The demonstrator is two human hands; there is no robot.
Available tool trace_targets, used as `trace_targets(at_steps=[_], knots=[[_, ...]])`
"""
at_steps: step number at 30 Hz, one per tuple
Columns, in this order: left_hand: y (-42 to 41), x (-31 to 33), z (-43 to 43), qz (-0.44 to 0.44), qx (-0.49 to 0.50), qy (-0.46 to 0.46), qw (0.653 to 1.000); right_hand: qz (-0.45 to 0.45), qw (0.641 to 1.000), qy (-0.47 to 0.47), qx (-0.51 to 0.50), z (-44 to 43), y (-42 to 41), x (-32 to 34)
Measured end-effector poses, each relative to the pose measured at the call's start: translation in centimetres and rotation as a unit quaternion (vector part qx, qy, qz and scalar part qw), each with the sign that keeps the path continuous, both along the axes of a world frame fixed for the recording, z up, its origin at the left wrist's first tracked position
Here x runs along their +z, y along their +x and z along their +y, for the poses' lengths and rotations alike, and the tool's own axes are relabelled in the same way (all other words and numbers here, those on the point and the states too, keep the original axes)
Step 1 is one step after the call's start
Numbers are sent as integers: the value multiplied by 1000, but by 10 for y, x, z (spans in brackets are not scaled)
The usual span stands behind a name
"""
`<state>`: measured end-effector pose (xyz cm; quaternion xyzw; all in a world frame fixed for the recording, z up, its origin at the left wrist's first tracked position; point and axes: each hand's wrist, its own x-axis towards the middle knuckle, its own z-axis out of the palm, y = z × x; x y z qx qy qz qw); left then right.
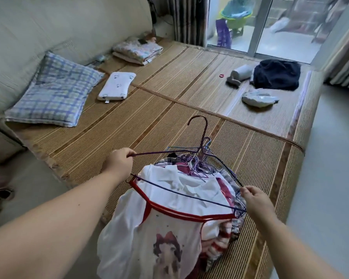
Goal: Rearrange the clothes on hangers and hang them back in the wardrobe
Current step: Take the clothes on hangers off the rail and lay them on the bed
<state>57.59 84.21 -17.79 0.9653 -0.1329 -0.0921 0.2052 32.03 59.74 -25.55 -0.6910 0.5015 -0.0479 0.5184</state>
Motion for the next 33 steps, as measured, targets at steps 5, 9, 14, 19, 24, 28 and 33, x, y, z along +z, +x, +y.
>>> trace_targets(at_steps=[5,9,14,19,24,28,33], knots=[[13,-50,-16,57,26,22,998,38,999,6,-5,-23,27,-44],[-1,-70,-19,101,16,34,994,85,995,-3,53,-15,43,-71],[-32,-68,-3,168,-22,35,985,124,972,-73,186,20,71,-61],[-52,-30,40,156,-26,36,987,41,930,-131,341,75,120,-10],[-68,39,121,75,19,21,997,-82,861,-187,467,167,170,65],[-87,99,209,-10,50,68,996,-143,761,-250,582,263,189,127],[-120,174,319,-98,120,113,981,-231,662,-277,657,388,195,199]])
